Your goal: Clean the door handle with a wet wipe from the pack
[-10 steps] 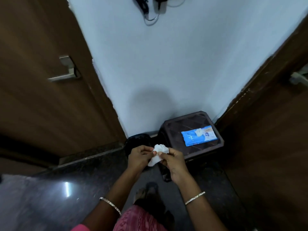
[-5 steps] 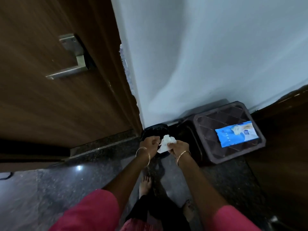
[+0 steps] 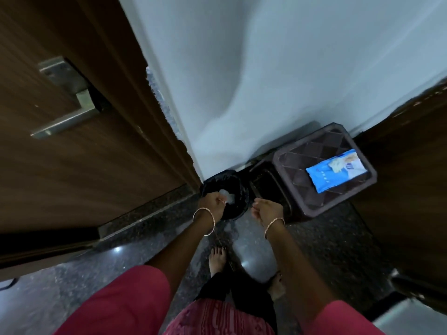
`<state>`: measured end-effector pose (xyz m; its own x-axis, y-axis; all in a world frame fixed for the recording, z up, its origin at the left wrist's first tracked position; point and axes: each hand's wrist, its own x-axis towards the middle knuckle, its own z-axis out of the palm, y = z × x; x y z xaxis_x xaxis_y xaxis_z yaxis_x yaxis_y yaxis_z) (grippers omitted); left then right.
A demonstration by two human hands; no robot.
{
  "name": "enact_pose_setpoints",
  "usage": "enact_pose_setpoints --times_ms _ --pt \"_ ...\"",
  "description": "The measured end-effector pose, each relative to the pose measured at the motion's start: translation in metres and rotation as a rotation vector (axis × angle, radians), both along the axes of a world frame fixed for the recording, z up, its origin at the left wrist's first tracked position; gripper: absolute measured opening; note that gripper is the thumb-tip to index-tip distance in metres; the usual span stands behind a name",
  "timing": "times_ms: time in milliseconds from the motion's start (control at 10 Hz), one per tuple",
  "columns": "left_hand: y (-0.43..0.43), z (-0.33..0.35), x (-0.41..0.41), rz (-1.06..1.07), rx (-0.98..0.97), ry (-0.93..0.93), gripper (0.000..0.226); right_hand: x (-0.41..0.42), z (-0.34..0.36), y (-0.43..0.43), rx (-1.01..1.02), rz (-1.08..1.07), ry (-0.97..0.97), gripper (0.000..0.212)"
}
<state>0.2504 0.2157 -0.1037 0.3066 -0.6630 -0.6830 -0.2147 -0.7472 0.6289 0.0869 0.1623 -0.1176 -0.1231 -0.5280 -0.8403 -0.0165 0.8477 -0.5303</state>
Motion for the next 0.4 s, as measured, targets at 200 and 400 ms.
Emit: enact_pose_setpoints --times_ms 200,400 --pt "-0.013 0.072 -0.072 -0.297 -0.209 -0.224 0.022 -0.056 0.065 0.018 -0.245 -0.029 0.133 0.016" --pt "-0.034 0.125 -0.175 -0.634 -0.379 -0.294 0.027 -0.141 0.113 0.031 -0.43 -0.082 0.298 0.018"
